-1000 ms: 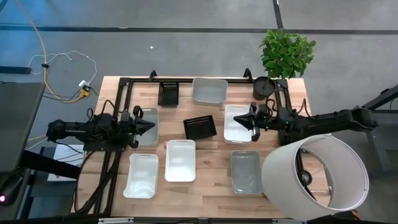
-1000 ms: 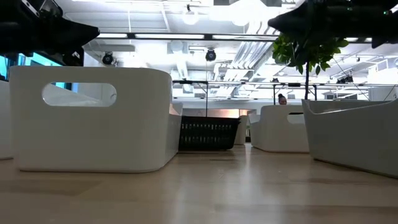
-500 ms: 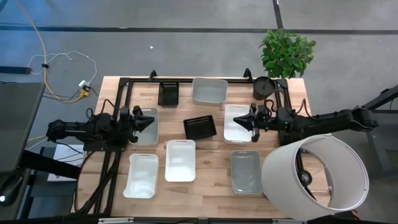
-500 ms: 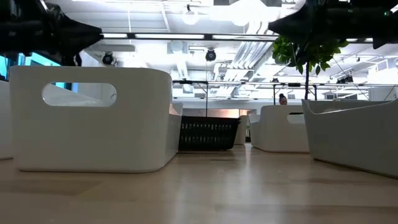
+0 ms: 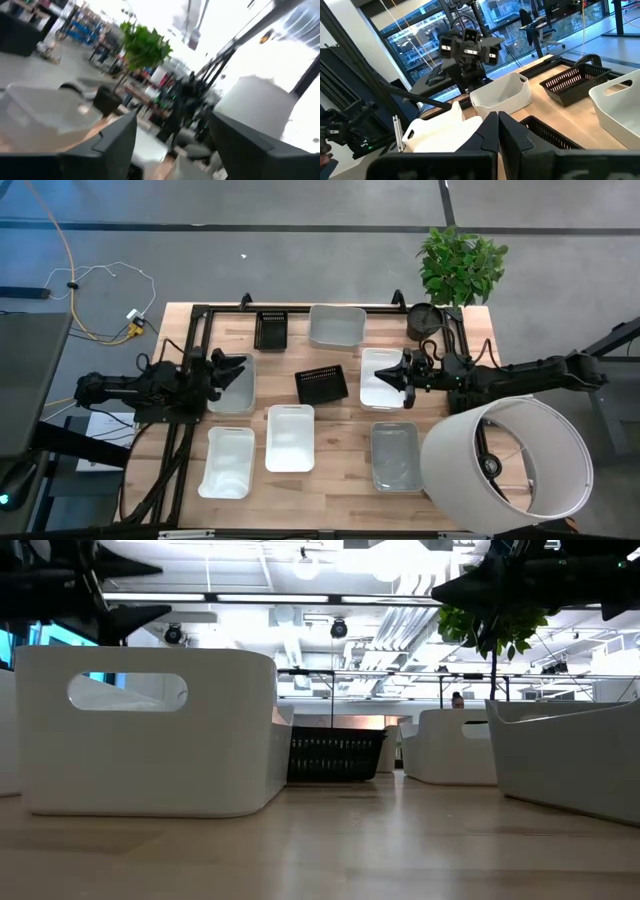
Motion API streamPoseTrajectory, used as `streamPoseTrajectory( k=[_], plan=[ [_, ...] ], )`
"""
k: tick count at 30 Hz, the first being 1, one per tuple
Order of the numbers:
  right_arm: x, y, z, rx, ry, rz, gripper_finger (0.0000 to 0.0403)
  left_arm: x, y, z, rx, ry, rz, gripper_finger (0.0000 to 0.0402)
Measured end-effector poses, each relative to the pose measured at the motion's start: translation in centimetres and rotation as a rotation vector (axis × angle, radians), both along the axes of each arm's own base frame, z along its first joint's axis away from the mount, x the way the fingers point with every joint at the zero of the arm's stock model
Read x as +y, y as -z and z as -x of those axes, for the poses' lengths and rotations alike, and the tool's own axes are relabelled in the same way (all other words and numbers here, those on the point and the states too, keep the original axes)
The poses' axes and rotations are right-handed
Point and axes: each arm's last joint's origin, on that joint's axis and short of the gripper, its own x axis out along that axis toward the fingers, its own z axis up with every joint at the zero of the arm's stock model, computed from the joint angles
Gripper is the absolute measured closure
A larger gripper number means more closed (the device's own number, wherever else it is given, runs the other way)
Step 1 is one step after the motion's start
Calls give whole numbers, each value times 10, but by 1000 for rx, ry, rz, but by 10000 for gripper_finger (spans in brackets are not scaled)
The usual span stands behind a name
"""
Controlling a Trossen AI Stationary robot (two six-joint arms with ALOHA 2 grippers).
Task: Stack baskets by color
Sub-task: Stack the top black bin on top of the black bin
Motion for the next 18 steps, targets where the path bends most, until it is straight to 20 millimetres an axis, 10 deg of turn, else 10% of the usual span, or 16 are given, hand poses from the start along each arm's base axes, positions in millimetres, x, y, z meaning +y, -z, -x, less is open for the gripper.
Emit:
streamPoseTrajectory(
  k=[18],
  plan=[
    [-1, 0, 0, 1, 38, 1, 403, 19, -138, -42, 241, -379, -400, 158]
  ],
)
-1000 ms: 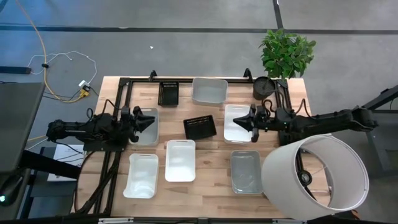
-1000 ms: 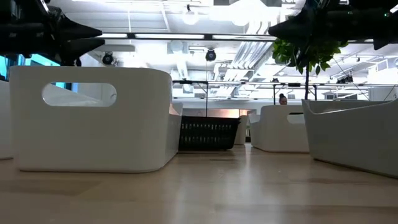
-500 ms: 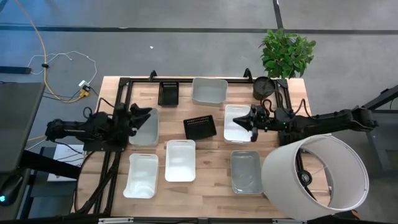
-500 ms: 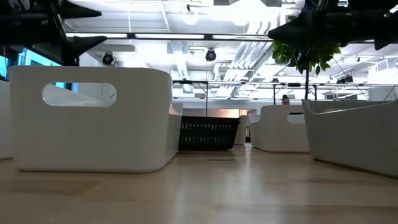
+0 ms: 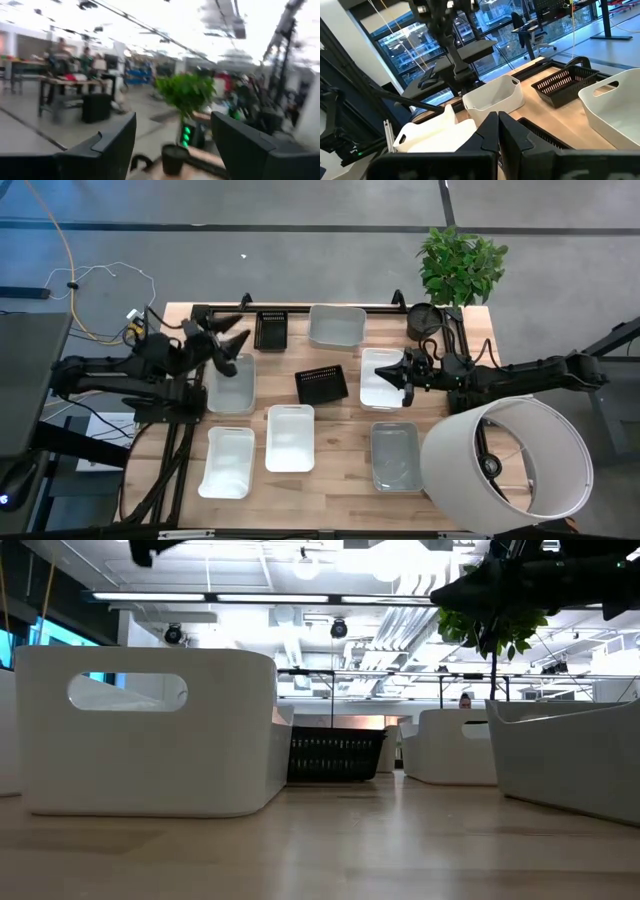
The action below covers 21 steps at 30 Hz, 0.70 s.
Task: Stack baskets by color
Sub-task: Stack the top black bin on top of the black bin
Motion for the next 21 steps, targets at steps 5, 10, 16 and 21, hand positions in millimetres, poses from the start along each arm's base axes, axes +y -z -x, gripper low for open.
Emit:
streamPoseTrajectory(
  k=[5, 10, 16, 21],
  plan=[
    [0, 0, 0, 0, 0, 0, 403, 18, -16, -20, 107, -40, 130, 158],
    [0, 1, 0, 8, -2, 0, 403, 48, -14, -42, 471, -14, 286, 158],
    [0, 1, 0, 12, -3, 0, 403, 81, 28, -56, 886, 40, 450, 158],
    [0, 1, 0, 15, -3, 1, 403, 101, 72, -70, 1171, 102, 482, 158]
  ],
)
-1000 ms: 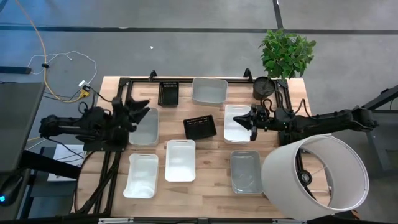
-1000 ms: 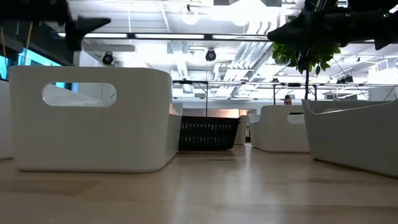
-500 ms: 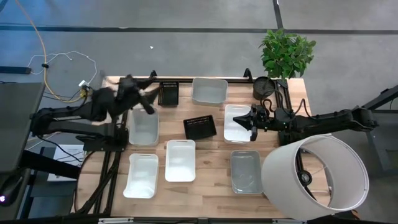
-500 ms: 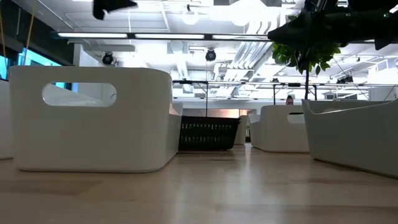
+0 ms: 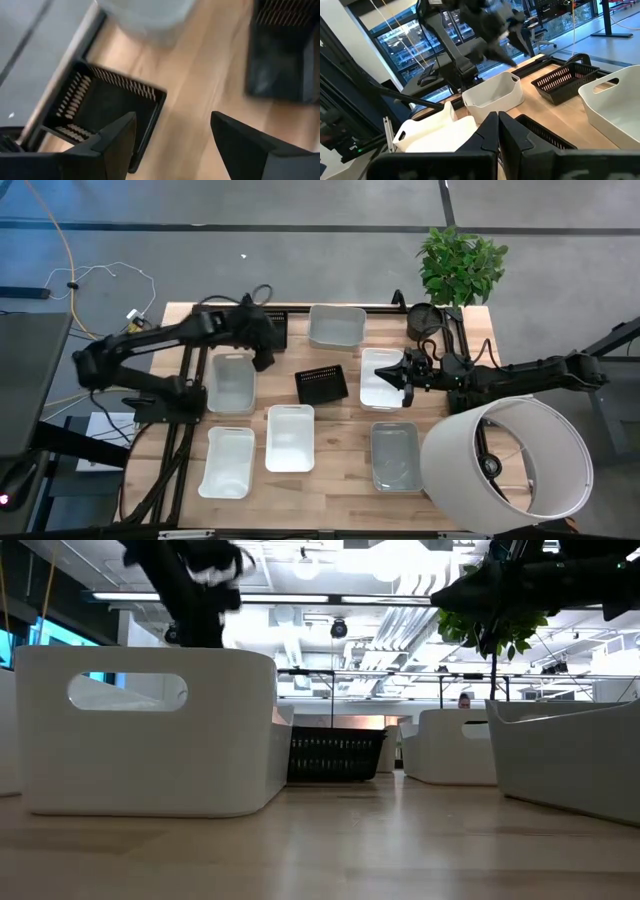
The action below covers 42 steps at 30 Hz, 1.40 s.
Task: Stack baskets by color
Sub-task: Stack the top black bin on top of the black bin
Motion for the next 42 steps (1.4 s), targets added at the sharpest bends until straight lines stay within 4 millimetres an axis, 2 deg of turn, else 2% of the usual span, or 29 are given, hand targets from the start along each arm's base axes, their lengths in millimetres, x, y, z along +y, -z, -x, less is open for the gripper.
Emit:
streamPoseTrajectory(
  k=[5, 9, 22, 25, 27, 29, 34, 35, 42],
  plan=[
    [0, 0, 0, 0, 0, 0, 403, 17, 36, -16, 165, 64, 6, 158],
    [0, 0, 0, 1, 0, -1, 403, 25, 56, -26, 234, 81, -5, 158],
    [0, 1, 0, 8, 1, -1, 403, 37, 98, -36, 427, 117, -18, 159],
    [0, 1, 0, 8, 1, -1, 403, 38, 105, -37, 448, 112, -7, 170],
    [0, 1, 0, 9, 1, -1, 403, 39, 108, -38, 456, 112, -2, 191],
    [0, 1, 0, 9, 1, -1, 403, 39, 110, -38, 461, 113, 2, 230],
    [0, 1, 0, 11, 7, 1, 403, 38, 106, -37, 457, 112, 0, 374],
    [0, 1, 0, 12, 7, 1, 403, 37, 103, -36, 448, 110, -7, 387],
    [0, 2, 0, 16, 7, 2, 403, 28, 64, -29, 375, 156, -110, 399]
  ],
)
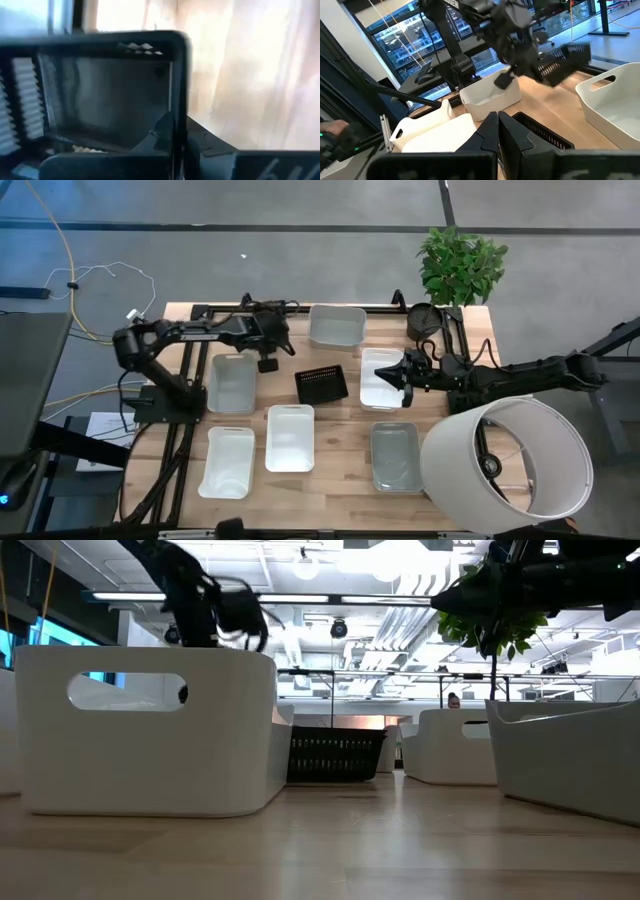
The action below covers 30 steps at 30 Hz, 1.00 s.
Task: Stack baskets by color
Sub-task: Stack the top black bin on top of the black bin
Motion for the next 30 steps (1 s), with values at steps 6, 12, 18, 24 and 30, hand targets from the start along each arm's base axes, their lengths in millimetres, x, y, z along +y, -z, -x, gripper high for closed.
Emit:
streamPoseTrajectory(
  k=[6, 12, 18, 24, 30],
  plan=[
    [0, 0, 0, 1, 0, 8, 403, -21, -57, 11, -100, 63, -88, 401],
    [0, 0, 0, 2, 0, 12, 403, -59, -134, 16, -337, 201, -139, 401],
    [0, 0, 0, 1, -1, 6, 403, -121, -179, 25, -571, 463, -101, 401],
    [0, -2, 0, -16, -4, 7, 403, -184, -170, 28, -430, 639, -165, 401],
    [1, -7, 0, -72, -25, 16, 403, -229, -157, 15, -423, 642, -207, 401]
  ],
)
